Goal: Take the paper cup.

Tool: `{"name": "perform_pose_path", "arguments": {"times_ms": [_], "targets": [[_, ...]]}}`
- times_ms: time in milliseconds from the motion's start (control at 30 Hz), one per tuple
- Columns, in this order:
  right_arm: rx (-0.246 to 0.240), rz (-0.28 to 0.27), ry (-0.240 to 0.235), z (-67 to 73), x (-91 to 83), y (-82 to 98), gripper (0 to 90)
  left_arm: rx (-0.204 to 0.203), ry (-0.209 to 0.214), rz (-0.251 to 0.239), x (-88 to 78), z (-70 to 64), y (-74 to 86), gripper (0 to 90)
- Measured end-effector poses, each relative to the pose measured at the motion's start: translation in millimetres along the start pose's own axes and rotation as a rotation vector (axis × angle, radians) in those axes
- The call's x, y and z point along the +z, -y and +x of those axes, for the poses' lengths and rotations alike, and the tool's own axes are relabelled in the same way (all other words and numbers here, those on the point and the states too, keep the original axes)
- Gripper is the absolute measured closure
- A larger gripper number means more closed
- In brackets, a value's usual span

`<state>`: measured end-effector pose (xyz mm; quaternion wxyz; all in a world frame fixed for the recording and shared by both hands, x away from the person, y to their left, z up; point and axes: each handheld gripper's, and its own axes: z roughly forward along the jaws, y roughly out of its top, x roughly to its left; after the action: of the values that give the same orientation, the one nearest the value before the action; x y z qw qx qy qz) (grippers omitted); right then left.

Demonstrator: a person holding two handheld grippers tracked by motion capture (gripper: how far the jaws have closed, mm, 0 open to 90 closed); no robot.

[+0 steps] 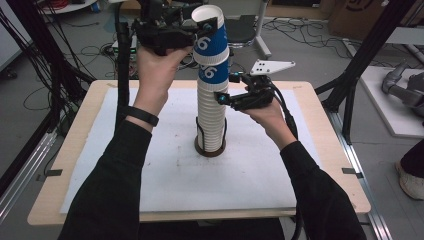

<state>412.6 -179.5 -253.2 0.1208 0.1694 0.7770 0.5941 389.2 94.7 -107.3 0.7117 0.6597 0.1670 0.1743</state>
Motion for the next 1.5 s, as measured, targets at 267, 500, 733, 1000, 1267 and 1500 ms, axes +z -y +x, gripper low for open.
{"name": "perform_pose_path", "arguments": {"times_ms": [267, 500, 733, 1000, 1267, 1500], "targets": [[-0.001, 0.000, 0.001, 0.1, -0.3, 0.8, 19.6, 0.007, -0.009, -0.053, -13.6, -0.7, -10.7, 30.1], [0.000, 0.002, 0.000, 0.3, -0.6, 1.1, 19.6, 0.011, -0.004, -0.059, -23.9, -2.1, -14.3, 30.2], [0.003, 0.002, 0.001, 0.6, -0.6, 1.5, 19.7, 0.019, 0.006, -0.048, -35.6, -7.8, -16.9, 30.1], [0.006, -0.001, 0.004, 0.9, 0.1, 1.5, 19.7, 0.005, 0.041, -0.041, -47.7, -18.1, -12.6, 30.1], [0.004, 0.002, 0.003, 0.8, 0.1, 2.1, 19.8, 0.031, 0.059, -0.005, -60.1, -31.8, -1.1, 30.2], [0.006, 0.004, 0.005, 1.0, 0.0, 2.3, 19.8, 0.027, 0.076, 0.020, -72.7, -40.7, 19.4, 30.2]]}}
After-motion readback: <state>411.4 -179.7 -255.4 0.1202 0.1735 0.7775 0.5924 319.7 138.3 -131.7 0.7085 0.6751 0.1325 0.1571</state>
